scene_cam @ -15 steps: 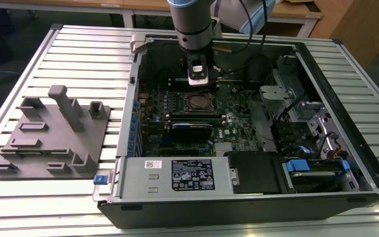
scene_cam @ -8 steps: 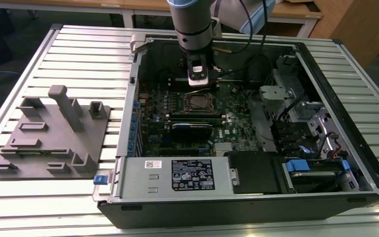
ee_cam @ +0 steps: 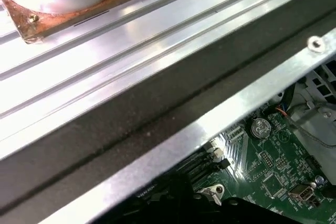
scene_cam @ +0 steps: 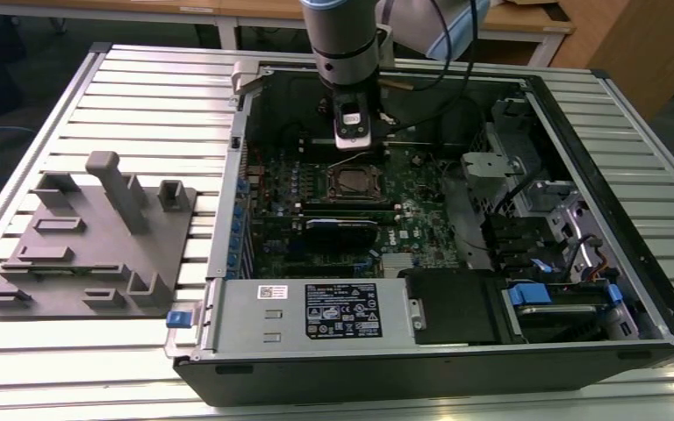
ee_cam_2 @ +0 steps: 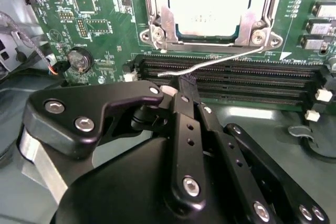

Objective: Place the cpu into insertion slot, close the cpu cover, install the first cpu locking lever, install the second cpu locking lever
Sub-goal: 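Install the first cpu locking lever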

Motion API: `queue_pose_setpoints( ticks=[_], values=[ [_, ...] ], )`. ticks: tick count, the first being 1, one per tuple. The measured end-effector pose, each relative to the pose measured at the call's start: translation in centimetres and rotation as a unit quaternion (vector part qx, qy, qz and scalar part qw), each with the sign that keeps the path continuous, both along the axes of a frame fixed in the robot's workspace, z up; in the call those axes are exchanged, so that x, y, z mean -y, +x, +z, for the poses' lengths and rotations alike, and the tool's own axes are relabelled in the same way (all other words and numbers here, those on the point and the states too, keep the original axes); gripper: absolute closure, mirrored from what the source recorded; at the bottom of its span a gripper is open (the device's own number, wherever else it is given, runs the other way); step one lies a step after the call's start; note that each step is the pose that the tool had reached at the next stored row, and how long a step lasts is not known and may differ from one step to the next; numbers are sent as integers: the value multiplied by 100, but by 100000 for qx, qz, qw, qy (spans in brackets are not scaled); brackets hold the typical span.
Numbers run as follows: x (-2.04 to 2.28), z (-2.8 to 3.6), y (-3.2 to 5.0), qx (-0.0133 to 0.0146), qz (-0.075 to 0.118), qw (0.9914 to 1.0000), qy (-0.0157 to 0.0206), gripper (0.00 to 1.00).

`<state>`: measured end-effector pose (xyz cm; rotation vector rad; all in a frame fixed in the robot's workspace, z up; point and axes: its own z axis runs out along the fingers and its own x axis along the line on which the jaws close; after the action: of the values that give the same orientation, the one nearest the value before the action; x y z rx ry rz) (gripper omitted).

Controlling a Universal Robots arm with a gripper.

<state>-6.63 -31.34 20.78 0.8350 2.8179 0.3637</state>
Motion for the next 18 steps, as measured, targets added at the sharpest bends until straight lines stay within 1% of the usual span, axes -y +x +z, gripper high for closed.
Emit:
queue_pose_setpoints(
  ticks=[3,4,5,6,7,10,15,18],
  values=[
    [-1,0,0,-4,-7,100000,50,89],
    [0,1,0,-15,2,100000,230,89],
    [1,2,0,-16,4,99996,933,89],
    [1,4,0,-11,4,99989,1451,89],
    [1,11,0,-20,-1,99987,1613,89],
    [1,46,0,-11,-3,99986,1652,89],
    [1,142,0,-8,0,99986,1655,89],
    [1,158,0,3,3,99986,1655,89]
  ],
)
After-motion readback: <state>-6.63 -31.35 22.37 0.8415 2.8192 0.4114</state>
